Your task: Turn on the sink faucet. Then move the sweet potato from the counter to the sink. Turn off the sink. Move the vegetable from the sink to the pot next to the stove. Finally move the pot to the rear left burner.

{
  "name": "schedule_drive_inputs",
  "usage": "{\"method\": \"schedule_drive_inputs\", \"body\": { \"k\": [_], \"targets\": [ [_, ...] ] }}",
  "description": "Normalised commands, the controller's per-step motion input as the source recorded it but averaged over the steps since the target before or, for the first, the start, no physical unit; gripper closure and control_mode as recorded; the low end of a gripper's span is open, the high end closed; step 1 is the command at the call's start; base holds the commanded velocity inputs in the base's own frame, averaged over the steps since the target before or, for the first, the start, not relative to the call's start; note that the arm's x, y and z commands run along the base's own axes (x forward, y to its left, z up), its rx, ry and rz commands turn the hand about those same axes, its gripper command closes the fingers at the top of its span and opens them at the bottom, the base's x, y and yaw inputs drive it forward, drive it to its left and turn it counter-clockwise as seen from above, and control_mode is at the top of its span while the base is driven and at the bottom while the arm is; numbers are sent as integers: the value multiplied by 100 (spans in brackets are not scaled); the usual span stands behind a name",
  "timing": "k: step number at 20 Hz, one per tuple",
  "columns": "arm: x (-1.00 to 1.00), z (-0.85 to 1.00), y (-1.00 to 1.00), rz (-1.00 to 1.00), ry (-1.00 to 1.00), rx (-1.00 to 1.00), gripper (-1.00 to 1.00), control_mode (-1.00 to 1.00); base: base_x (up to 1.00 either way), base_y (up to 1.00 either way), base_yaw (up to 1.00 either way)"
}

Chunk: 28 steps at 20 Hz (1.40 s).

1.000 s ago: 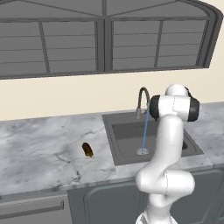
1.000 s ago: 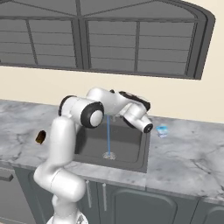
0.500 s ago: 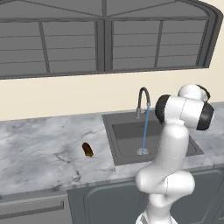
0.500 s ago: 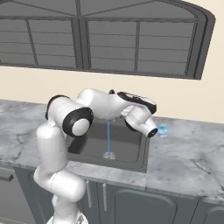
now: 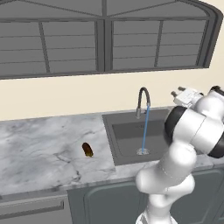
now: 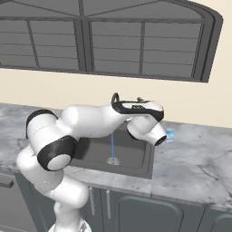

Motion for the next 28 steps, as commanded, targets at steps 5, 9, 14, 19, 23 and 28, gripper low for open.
{"method": "schedule_drive_inputs", "body": {
  "k": [5,9,14,19,23,28],
  "targets": [
    [-66,97,44,0,-2,-14,-100,-100,0,0,0],
    [-48,66,67,-1,15,-21,-100,-100,0,0,0],
    [-37,42,86,-2,26,-26,-100,-100,0,0,0],
    [-25,3,93,-7,30,-28,-100,-100,0,0,0],
    [-18,0,88,-11,33,-25,-100,-100,0,0,0],
    [-8,-19,79,-16,35,-24,-100,-100,0,0,0]
  ]
}}
